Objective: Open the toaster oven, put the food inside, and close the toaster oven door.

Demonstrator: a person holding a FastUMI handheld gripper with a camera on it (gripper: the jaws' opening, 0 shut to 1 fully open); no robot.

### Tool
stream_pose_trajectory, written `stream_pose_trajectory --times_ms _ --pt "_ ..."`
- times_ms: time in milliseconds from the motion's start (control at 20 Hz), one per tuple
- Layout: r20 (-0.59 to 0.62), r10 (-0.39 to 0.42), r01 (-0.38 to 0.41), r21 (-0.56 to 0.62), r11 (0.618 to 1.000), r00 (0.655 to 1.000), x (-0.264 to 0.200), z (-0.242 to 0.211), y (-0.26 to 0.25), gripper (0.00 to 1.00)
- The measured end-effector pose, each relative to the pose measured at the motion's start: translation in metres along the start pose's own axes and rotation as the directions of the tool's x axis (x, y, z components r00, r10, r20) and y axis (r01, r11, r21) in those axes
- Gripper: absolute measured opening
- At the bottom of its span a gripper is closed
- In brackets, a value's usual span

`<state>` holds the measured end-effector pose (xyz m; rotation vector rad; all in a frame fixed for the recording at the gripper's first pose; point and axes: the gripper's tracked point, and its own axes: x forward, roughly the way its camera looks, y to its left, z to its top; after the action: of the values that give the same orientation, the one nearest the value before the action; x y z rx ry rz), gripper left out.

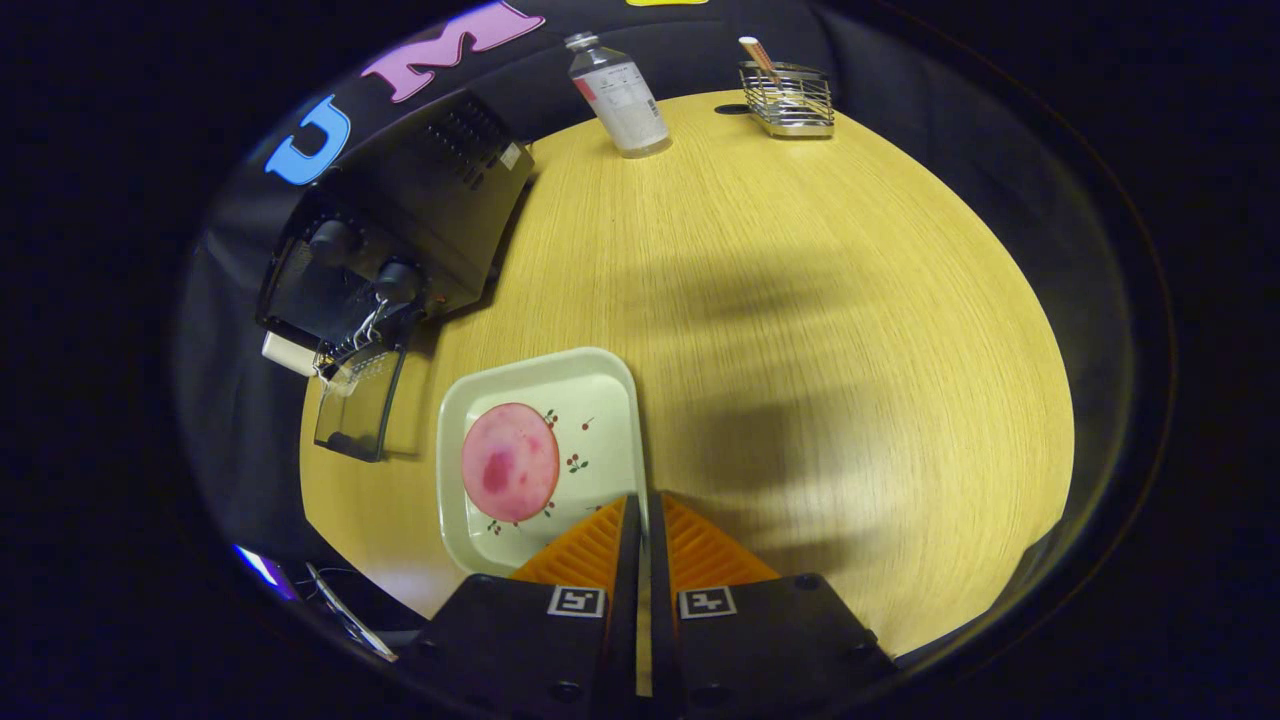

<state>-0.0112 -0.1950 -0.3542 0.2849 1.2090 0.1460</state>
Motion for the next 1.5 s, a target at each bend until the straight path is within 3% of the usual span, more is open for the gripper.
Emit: stream_pose_trajectory --times_ms 150,450,600,750,1150,1500 --pt "0.014 -0.015 0.016 -0.063 0.998 1.000 0.001 0.000 0.002 0.11" --pt "0.000 0.047 -0.047 -0.021 0.999 0.999 0.001 -0.001 0.005 0.07" --pt "-0.027 0.114 -0.111 0.079 0.991 0.993 -0.002 -0.012 0.016 0.06" --pt "0.057 0.156 -0.163 0.153 0.975 0.986 -0.017 -0.003 0.020 0.06" --pt "0.199 0.148 -0.217 0.388 0.896 0.969 -0.053 0.012 0.017 0.06" --pt "0.297 0.108 -0.248 0.488 0.837 0.949 -0.094 0.008 0.041 0.06"
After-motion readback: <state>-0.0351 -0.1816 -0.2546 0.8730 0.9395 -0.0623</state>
